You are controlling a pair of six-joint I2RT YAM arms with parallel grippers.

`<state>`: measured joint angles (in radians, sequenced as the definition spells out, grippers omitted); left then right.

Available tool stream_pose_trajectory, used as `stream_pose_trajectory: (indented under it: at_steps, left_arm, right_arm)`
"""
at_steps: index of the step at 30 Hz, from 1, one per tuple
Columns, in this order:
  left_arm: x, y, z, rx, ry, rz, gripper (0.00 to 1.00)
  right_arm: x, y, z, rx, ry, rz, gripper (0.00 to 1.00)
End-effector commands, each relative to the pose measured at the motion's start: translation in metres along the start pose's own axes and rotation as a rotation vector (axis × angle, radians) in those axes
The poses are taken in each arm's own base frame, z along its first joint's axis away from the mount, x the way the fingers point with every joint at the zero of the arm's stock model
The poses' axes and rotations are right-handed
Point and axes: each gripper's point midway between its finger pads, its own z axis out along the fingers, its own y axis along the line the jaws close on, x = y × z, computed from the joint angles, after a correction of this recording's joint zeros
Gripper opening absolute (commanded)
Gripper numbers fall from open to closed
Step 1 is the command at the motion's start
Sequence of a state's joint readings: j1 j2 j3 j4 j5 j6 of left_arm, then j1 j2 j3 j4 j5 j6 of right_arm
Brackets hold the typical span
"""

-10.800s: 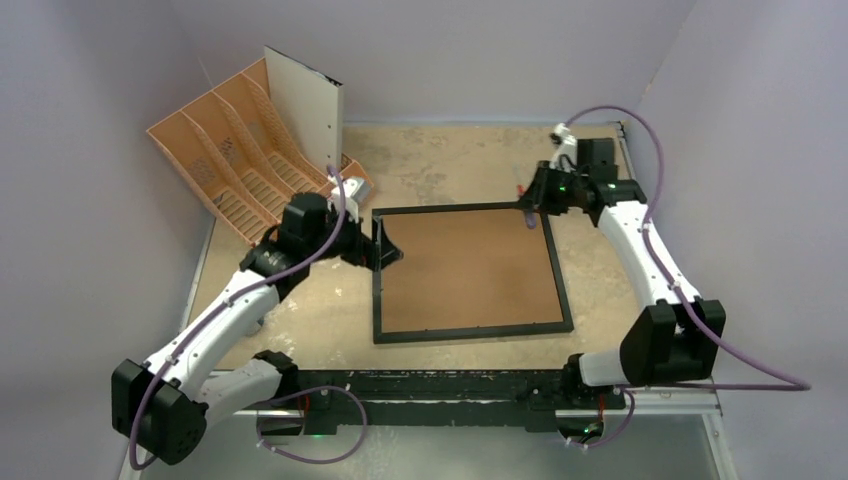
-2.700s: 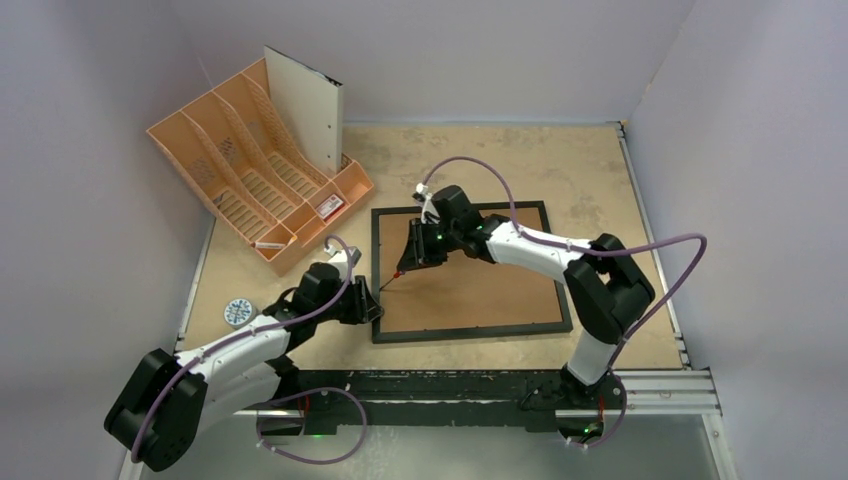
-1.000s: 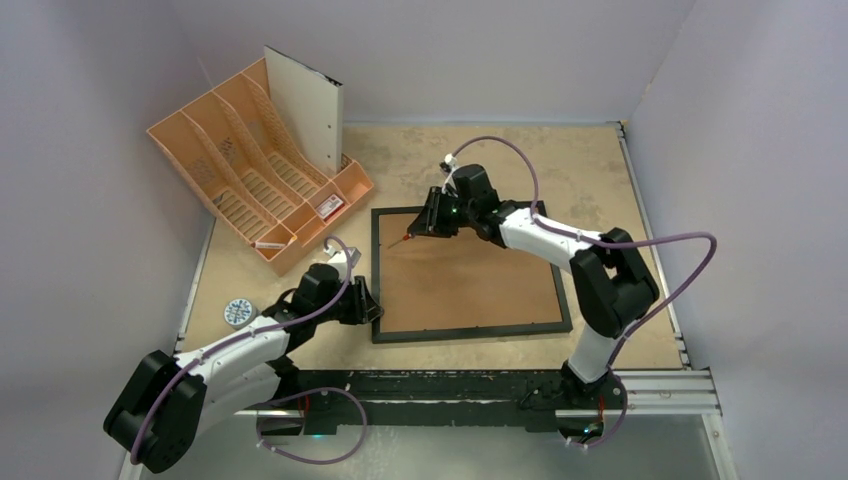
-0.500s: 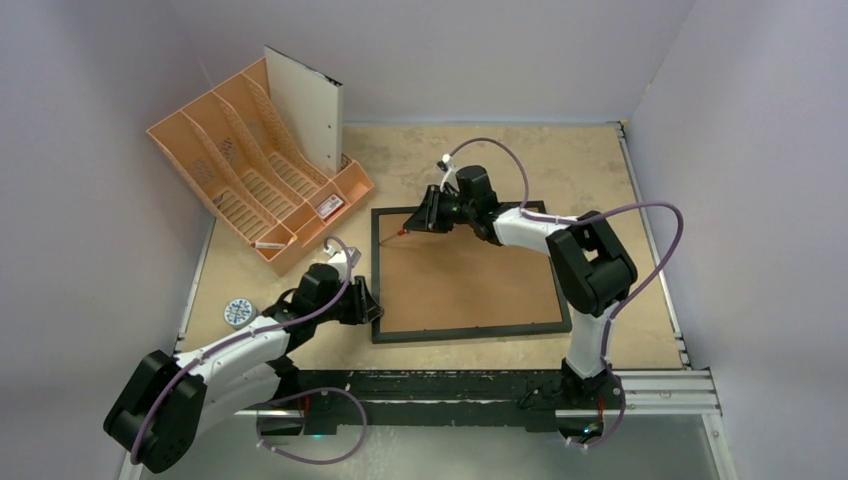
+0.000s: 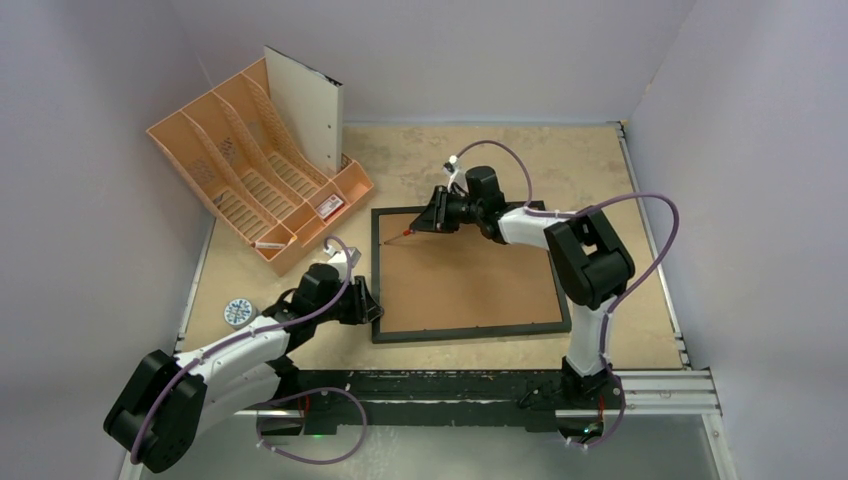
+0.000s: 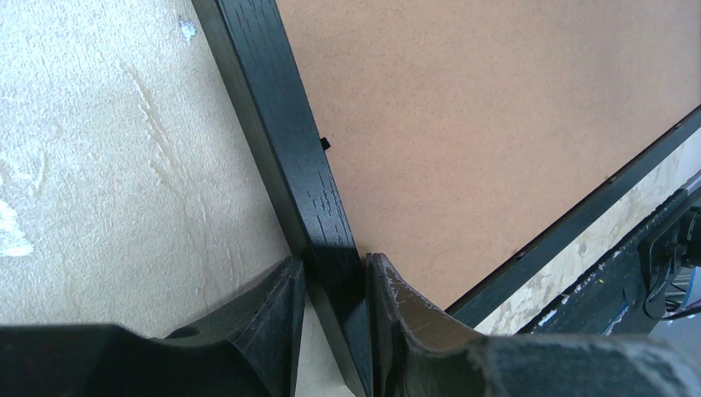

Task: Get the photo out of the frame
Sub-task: Release the photo frame item from the photo frame.

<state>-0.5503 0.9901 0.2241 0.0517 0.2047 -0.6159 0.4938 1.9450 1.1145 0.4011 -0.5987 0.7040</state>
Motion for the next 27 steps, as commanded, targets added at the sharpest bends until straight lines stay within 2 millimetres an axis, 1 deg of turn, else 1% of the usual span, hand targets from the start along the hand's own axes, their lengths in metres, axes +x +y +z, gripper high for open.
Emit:
stream_pose_trajectory:
  at_steps: [1,8,14,19,27]
  left_arm:
    - [0.017,0.020,0.002,-0.069,0.048,0.037,0.00]
    - [0.017,0.020,0.002,-0.070,0.047,0.037,0.00]
    - [0.017,0.020,0.002,-0.070,0.048,0.037,0.00]
    - [0.017,0.020,0.002,-0.068,0.051,0.039,0.00]
    - [0.018,0.020,0.002,-0.065,0.055,0.038,0.00]
  right_arm:
    - [0.002,0.003,0.006,-0.049,0.026,-0.036,0.00]
    - [0.009,-0.003,0.011,-0.058,0.057,-0.035,0.00]
    - [0.016,-0.007,0.012,-0.064,0.078,-0.023,0.00]
    - [0.018,-0.013,0.018,-0.074,0.072,-0.007,0.00]
    - [0.035,-0.014,0.020,-0.139,0.096,0.069,0.00]
